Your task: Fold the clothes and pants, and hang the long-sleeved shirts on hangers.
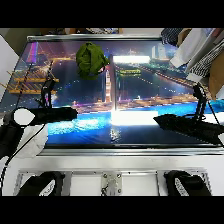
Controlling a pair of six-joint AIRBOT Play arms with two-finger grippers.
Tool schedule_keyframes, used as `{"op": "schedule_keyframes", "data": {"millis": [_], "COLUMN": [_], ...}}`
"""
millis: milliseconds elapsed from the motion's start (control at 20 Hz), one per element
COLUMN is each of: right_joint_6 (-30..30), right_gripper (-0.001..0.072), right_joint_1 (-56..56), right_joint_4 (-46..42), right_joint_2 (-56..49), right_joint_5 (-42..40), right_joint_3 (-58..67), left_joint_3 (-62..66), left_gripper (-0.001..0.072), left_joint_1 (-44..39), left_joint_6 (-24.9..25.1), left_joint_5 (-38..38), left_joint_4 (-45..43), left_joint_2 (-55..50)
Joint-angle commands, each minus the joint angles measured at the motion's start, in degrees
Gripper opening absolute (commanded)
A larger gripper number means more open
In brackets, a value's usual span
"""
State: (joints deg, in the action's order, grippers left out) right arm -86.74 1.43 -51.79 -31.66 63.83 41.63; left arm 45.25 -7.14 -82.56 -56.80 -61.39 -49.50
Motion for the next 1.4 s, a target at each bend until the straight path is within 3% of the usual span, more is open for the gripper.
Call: {"op": "schedule_keyframes", "data": {"millis": [0, 550, 600, 650, 700, 800, 900, 1000, 1350], "right_joint_6": [0.0, 0.0, 0.0, 0.0, 0.0, 0.0, 0.0, 0.0, 0.0], "right_gripper": [0.0014, 0.0014, 0.0014, 0.0014, 0.0014, 0.0014, 0.0014, 0.0013, 0.0014], "right_joint_1": [0.0, 0.0, 0.0, 0.0, 0.0, 0.0, 0.0, 0.0, 0.0], "right_joint_4": [0.0, 0.0, 0.0, 0.0, 0.0, 0.0, 0.0, 0.0, 0.0], "right_joint_2": [0.0, -0.1, -0.1, -0.1, -0.1, -0.1, -0.1, -0.1, -0.1], "right_joint_5": [0.1, 0.0, 0.0, 0.0, 0.0, 0.0, 0.0, 0.0, 0.0], "right_joint_3": [-0.1, -0.2, -0.2, -0.2, -0.2, -0.2, -0.2, -0.2, -0.2], "left_joint_3": [-0.2, -0.1, 0.6, 2.2, 4.7, 10.1, 14.2, 15.1, 15.1], "left_gripper": [0.0013, 0.0013, 0.0058, 0.0467, 0.0694, 0.0694, 0.0694, 0.0693, 0.0693], "left_joint_1": [0.0, 0.0, 0.6, 1.4, 2.7, 6.0, 10.3, 15.5, 32.5], "left_joint_6": [0.0, 0.1, 0.9, 2.1, 2.1, 1.7, -2.0, -3.4, -6.9], "left_joint_5": [0.1, 0.0, 0.0, -0.9, -2.1, -3.8, -5.4, -6.0, -7.0], "left_joint_4": [-0.1, -0.4, -1.7, -4.6, -9.2, -22.1, -37.1, -46.2, -46.5], "left_joint_2": [0.0, -0.2, -0.2, -0.2, -0.2, -0.2, -0.2, -0.3, -13.8]}}
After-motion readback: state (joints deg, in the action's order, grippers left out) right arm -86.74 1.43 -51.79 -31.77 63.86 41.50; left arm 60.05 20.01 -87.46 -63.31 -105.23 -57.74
